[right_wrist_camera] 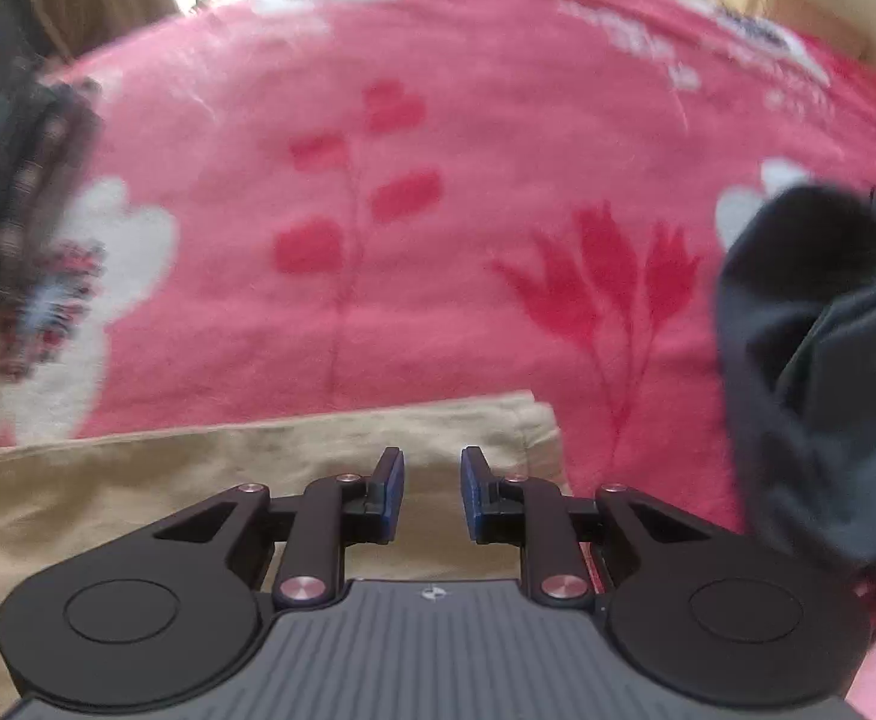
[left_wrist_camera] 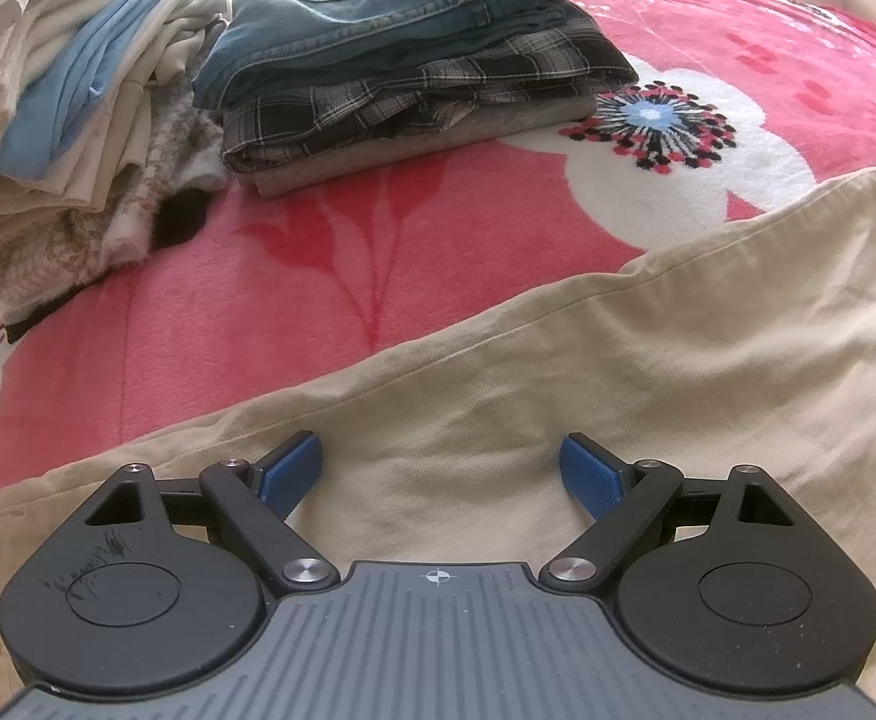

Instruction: Fold clothes

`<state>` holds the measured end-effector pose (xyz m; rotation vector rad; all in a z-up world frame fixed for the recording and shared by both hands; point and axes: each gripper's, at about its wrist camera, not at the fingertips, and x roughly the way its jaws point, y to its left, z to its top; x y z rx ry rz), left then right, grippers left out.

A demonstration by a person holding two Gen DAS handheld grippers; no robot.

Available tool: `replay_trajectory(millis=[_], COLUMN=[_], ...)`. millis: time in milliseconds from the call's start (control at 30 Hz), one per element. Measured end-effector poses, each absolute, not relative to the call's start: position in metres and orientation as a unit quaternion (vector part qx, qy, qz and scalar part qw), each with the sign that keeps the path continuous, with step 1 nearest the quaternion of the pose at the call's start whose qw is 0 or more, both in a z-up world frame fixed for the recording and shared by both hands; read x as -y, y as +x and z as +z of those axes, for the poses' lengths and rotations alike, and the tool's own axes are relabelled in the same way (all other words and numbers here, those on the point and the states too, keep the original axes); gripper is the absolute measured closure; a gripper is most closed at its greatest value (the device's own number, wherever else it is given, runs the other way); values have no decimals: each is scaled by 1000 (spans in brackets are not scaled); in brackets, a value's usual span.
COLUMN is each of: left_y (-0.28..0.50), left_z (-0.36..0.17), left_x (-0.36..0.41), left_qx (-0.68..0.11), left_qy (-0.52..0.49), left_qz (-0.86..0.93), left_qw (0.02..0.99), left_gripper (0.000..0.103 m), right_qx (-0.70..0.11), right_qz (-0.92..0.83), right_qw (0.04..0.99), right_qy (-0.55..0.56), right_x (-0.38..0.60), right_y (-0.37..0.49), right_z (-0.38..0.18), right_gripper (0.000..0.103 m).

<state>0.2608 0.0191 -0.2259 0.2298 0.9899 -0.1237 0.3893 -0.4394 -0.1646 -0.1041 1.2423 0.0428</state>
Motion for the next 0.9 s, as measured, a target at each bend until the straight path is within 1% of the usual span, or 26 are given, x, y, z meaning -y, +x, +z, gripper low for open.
replay_trajectory(millis=[33, 67, 100, 133, 167, 200, 233, 333, 400, 433, 567, 800, 833, 867, 900], left_y=[261, 261, 261, 262, 262, 263, 263, 264, 263, 263, 263, 265, 265, 265, 265], left_z=[-226, -226, -226, -226, -226, -226, -226, -227, -227, -227, -227, -227, -227, -227, -227], left_x=[-19, -19, -19, -19, -19, -19, -19, -19, -19, -19, -19, -18, -18, -18, -18], left_qx=[-474, -475, -475, -476, -477, -477, -477, -475, -474, -473, -471, -472, -472, -472, -473], left_qy=[110, 110, 111, 111, 112, 113, 113, 114, 113, 112, 109, 110, 110, 110, 109], left_qz=[-59, -59, -59, -60, -61, -62, -63, -65, -64, -63, -60, -60, -60, -59, -59], left_qw=[872, 871, 871, 870, 870, 869, 869, 870, 871, 872, 873, 873, 873, 873, 872], left_gripper=[14, 14, 14, 14, 14, 13, 13, 12, 12, 12, 12, 12, 12, 12, 12], right_qx=[-587, -585, -582, -574, -565, -560, -564, -592, -610, -618, -631, -633, -631, -627, -622], right_qz=[-24, -51, -71, -90, -107, -111, -108, -109, -118, -128, -166, -204, -202, -198, -192], right_qw=[805, 806, 809, 812, 816, 818, 817, 796, 769, 755, 708, 678, 680, 684, 693], right_qy=[-77, -65, -42, -48, -62, -72, -51, 68, 147, 176, 270, 313, 315, 317, 311], right_x=[442, 448, 455, 455, 452, 449, 451, 466, 475, 478, 485, 483, 483, 483, 482], right_y=[393, 395, 397, 396, 393, 389, 383, 356, 329, 317, 291, 291, 291, 291, 291], right_z=[-176, -176, -173, -166, -157, -149, -139, -114, -110, -112, -131, -159, -163, -166, -167], right_gripper=[84, 64, 65, 66, 72, 71, 70, 62, 57, 57, 56, 56, 57, 67, 81])
